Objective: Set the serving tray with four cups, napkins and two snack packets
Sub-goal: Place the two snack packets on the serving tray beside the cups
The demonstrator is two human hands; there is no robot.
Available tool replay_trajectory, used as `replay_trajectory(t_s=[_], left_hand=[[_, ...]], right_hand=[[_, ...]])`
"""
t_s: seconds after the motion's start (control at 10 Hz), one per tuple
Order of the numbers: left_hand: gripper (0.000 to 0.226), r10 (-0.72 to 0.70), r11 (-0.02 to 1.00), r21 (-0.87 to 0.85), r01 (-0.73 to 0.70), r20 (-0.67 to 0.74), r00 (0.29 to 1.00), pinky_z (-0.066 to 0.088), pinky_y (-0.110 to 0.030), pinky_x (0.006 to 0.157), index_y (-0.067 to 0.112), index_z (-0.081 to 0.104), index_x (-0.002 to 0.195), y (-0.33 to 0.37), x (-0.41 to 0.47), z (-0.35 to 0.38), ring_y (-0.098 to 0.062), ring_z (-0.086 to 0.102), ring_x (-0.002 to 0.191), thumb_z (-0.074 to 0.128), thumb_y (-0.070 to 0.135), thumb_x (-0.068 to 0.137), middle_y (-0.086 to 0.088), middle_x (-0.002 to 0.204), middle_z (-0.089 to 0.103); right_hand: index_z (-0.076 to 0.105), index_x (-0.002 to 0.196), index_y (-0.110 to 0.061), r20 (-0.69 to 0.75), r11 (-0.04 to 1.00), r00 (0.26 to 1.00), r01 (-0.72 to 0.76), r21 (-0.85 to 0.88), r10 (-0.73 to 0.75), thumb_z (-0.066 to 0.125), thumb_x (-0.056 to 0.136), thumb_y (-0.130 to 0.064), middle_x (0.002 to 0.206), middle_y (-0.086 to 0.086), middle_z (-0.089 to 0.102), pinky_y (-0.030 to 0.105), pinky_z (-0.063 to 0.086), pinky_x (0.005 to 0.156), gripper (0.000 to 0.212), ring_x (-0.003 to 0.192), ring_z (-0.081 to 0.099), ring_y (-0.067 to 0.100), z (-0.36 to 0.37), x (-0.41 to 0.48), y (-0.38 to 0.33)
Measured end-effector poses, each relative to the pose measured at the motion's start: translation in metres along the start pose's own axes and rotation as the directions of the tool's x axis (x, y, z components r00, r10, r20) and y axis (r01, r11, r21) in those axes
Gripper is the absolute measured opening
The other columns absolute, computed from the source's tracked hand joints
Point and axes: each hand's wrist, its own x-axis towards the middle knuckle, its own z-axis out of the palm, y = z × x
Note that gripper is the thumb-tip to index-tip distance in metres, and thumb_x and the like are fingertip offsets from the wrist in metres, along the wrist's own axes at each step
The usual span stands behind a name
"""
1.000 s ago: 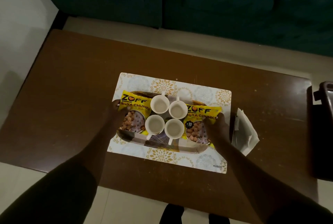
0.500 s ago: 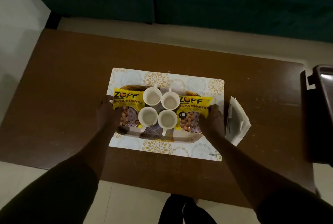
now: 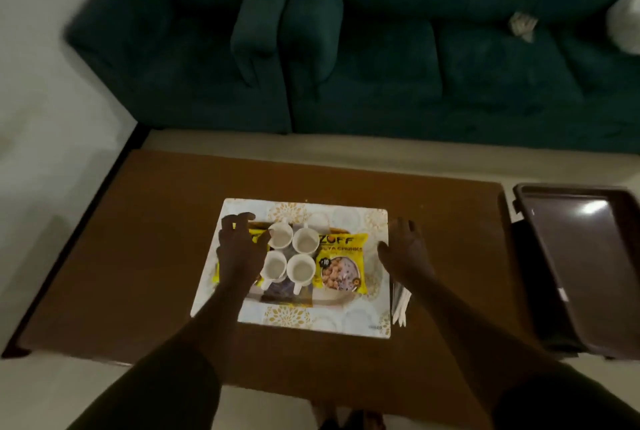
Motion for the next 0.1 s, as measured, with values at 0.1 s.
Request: replay_trajectory(t_s=[0.1], left_hand=[[0.045, 0.088, 0.996, -0.032, -0.088, -0.018, 0.996, 0.050, -0.051, 0.091, 0.012, 0.052, 0.127, 0.0331, -0.0137, -0.0163, -0.036, 0.053, 0.118, 0.066, 0.030, 0.089, -0.014, 0.139, 0.044]], right_hand=[[0.048, 0.128, -0.004, -0.093, 0.997, 0.994, 0.066, 0.048, -0.062, 0.061, 0.086, -0.009, 0.133, 0.017, 0.045, 0.029, 0.039, 0.087, 0.045, 0.118, 0.050, 0.033, -0.0388, -0.0069, -0.0161]])
